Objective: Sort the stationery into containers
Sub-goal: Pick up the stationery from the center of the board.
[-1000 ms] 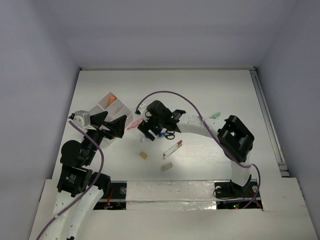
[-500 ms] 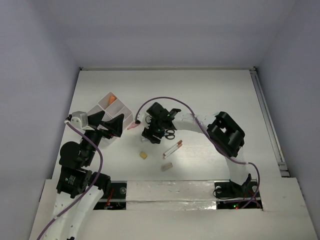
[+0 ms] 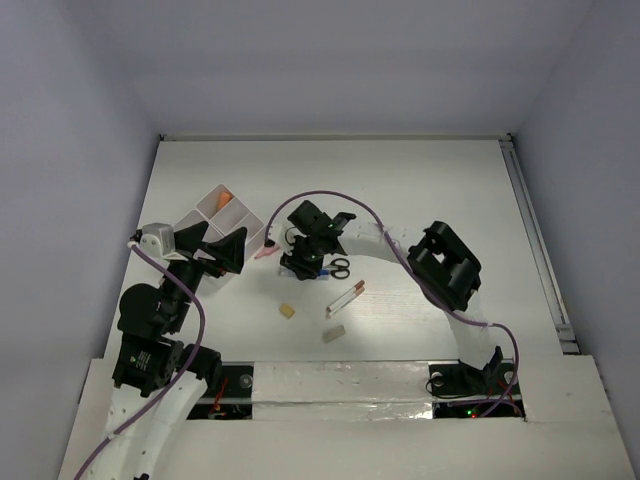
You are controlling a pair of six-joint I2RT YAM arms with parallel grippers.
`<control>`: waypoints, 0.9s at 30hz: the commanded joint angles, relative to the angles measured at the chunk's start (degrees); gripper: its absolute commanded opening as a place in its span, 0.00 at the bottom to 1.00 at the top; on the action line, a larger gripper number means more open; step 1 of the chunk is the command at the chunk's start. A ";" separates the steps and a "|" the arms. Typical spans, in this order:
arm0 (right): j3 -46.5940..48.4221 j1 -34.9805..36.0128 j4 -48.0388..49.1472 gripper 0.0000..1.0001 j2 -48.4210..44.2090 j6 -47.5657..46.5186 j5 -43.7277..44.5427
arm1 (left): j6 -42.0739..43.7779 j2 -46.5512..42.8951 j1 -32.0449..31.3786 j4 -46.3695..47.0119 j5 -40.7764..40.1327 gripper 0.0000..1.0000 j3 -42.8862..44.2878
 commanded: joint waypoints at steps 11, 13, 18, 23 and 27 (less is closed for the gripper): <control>-4.67 -0.27 4.36 0.03 -15.04 -0.26 -2.63 | -4.08 1.21 -0.41 -2.08 -0.24 0.99 4.25; -8.36 -1.58 6.91 0.00 -20.12 0.71 -3.86 | -5.30 2.01 -0.41 -2.79 1.25 0.99 4.68; -13.55 -4.39 10.69 0.00 -28.41 2.12 -10.62 | -8.12 7.53 -0.41 -4.72 12.67 0.98 5.13; -13.03 -4.93 10.35 0.00 -33.07 0.72 -16.06 | -12.60 14.04 -0.41 -1.58 24.35 0.92 1.53; -11.62 -4.93 8.95 0.00 -33.43 0.10 -18.54 | -16.11 17.12 -0.41 3.17 28.32 0.93 -0.93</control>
